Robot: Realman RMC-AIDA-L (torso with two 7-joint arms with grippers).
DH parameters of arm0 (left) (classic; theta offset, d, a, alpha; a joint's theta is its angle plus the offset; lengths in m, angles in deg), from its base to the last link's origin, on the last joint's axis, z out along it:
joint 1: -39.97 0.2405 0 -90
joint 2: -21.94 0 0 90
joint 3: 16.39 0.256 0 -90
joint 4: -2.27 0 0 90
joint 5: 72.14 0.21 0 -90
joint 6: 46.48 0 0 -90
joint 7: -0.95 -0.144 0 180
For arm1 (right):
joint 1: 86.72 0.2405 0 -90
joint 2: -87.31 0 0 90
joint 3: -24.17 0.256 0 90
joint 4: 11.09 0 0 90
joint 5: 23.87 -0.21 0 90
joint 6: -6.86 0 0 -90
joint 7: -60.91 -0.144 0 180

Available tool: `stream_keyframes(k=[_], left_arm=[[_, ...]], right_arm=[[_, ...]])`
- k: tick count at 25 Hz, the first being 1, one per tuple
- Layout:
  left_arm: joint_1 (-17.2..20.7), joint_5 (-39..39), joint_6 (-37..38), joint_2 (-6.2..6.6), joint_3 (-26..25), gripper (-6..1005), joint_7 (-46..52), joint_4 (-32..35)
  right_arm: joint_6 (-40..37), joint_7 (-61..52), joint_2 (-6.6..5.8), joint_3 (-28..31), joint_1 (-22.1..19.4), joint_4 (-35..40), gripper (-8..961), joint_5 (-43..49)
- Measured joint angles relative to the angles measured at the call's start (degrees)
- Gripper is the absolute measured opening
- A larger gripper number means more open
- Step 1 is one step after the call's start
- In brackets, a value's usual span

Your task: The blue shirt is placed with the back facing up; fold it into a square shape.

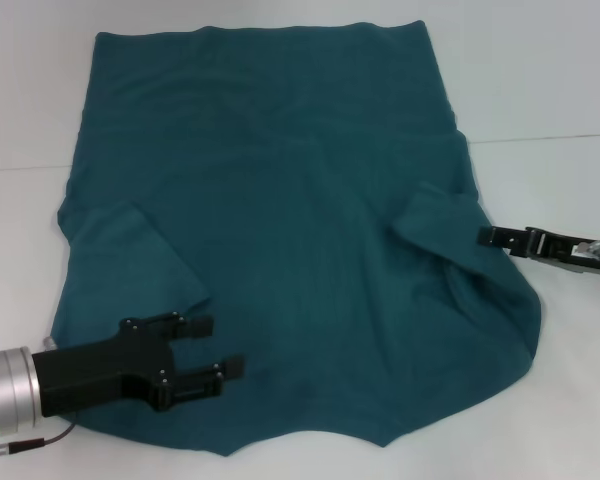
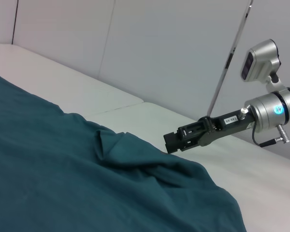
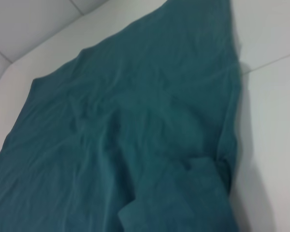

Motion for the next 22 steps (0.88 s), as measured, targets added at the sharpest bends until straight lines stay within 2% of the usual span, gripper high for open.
stream_keyframes(k=[22], left_arm=[[-0.1, 0.0, 0.1, 0.00, 0.2, 752, 0.2, 0.3]], right_arm=[[0.5, -3.1, -0.19, -0.8, 0.8, 0.0, 715, 1.8]])
